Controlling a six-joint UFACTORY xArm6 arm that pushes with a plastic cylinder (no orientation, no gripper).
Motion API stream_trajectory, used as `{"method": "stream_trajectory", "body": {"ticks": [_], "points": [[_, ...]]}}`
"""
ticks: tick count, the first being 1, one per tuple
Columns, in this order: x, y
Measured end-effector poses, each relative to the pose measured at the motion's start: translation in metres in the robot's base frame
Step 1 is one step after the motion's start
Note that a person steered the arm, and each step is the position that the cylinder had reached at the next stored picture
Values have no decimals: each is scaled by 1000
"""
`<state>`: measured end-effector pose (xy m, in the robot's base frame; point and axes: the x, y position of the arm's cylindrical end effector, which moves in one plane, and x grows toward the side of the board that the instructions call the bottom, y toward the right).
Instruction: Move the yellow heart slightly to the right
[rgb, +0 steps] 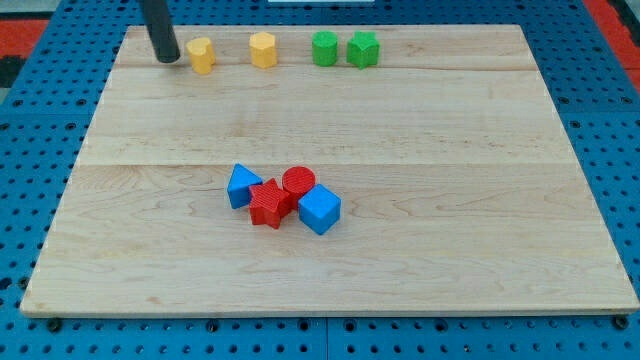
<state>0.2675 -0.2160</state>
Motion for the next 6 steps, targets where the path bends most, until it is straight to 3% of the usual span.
{"method": "stream_trajectory", "body": {"ticks": [1, 3, 4, 6], "points": [[19, 1], [-7, 42], [7, 44], [196, 68]]}}
